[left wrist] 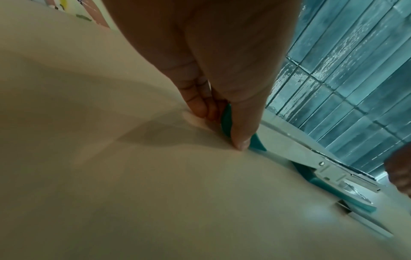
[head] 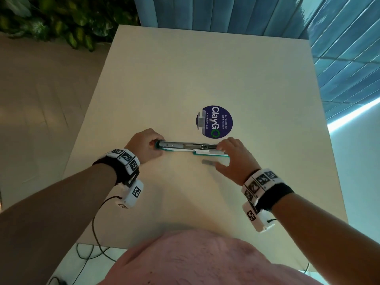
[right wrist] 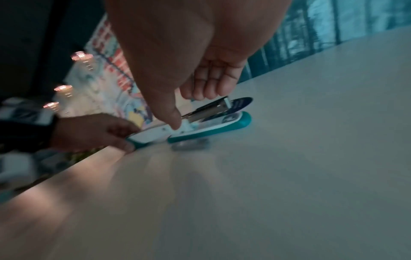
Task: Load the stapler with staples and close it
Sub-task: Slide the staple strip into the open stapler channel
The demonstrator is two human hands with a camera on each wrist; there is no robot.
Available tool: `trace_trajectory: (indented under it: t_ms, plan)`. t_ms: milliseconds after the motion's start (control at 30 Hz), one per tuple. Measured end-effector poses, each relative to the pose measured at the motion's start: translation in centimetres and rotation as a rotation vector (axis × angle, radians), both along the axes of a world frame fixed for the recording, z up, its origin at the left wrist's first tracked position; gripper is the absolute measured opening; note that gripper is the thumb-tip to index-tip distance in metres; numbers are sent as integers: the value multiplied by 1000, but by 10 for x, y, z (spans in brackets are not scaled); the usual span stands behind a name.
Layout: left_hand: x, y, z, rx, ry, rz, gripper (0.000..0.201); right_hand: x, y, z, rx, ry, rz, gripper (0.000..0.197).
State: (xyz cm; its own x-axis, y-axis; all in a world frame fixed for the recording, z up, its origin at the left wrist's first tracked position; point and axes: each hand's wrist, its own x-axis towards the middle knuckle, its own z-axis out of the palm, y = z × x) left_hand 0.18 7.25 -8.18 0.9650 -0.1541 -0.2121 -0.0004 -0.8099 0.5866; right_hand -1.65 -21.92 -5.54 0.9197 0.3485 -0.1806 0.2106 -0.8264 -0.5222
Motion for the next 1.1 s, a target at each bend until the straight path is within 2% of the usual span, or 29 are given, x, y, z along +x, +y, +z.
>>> trace_trajectory:
  t_ms: [100,167,400,567,667,767,900,1100]
  plan:
    - [0,0,-2,-3,-5,12,32,-18,9,-9,-106,69,133,45]
    - [1,1,-3,-6,-7,15,32,-23,11,-18,-118,100,113,44]
    - [0,1,-6,-36,-11,22,33,-21,19,-27,-69,49,-4,20]
    - [0,2,-8,-46,-12,28,33,-14,14,-15,5,46,135,12]
    - [0,3,-9,-53,-5,34,34,1,6,-1,59,-39,121,11]
    - [0,3,-9,-55,-7,38,34,20,-4,6,17,-56,70,11]
    - [-1,2,-8,-59,-16,30,33,29,-8,4,-62,6,116,11]
    - [-1,3,-8,-53,-21,30,33,31,-6,7,-68,1,135,13]
